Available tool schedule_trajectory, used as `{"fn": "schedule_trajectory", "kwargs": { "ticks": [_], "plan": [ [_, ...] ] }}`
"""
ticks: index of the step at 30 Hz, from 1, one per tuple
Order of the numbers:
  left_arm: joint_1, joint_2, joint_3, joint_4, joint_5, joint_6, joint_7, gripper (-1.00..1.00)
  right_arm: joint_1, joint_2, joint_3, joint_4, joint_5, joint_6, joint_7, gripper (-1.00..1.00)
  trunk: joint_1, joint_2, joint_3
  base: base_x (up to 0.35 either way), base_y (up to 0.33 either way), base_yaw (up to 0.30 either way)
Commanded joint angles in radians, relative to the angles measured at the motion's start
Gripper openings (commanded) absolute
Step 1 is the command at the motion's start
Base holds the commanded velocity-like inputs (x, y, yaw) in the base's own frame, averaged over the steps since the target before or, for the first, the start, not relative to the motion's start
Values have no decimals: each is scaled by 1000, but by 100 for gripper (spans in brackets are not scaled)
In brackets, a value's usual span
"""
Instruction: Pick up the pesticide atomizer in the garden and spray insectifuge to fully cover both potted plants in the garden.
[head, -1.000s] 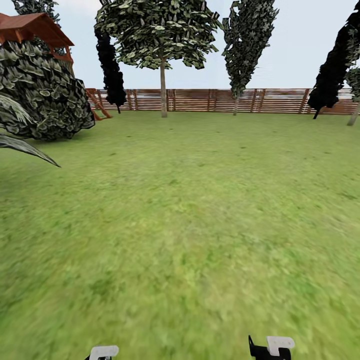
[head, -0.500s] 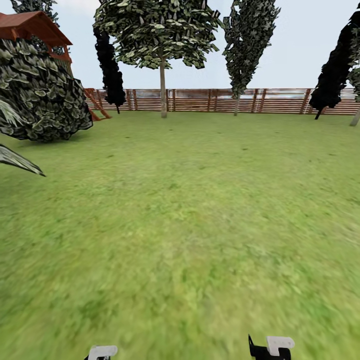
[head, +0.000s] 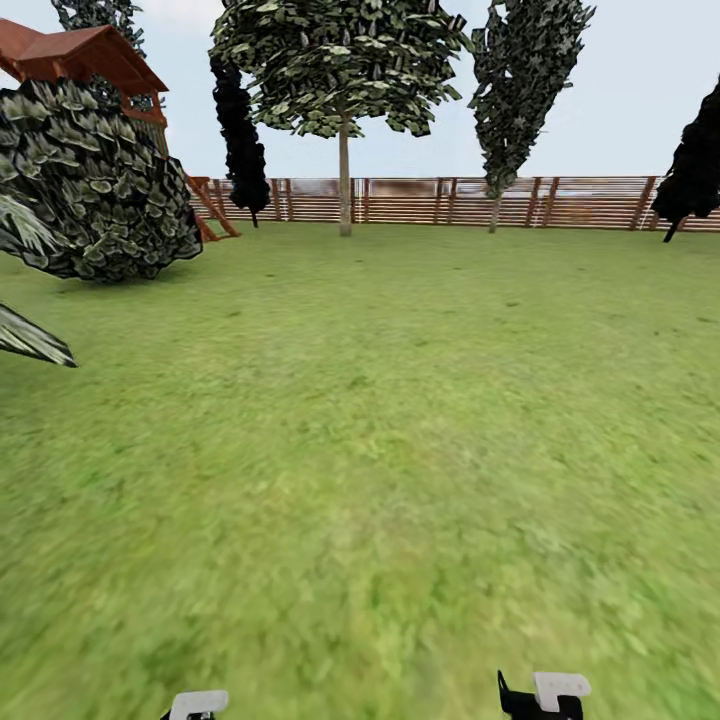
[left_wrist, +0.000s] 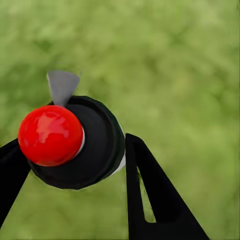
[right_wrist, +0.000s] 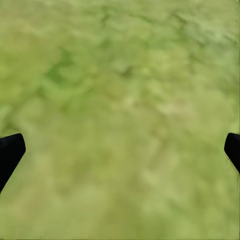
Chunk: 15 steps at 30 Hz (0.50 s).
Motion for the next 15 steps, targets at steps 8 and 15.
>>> {"fn": "schedule_trajectory", "kwargs": {
  "ticks": [8, 15],
  "plan": [
    [-1, -2, -10, 0, 1, -3, 87, -100, 0, -1, 9, 0, -5, -2, -3, 100, 0, 0, -1, 339, -132, 7],
    [-1, -3, -12, 0, -1, -4, 101, -100, 0, -1, 10, 0, -4, -2, -3, 100, 0, 0, -1, 338, -129, 0]
  ]
}}
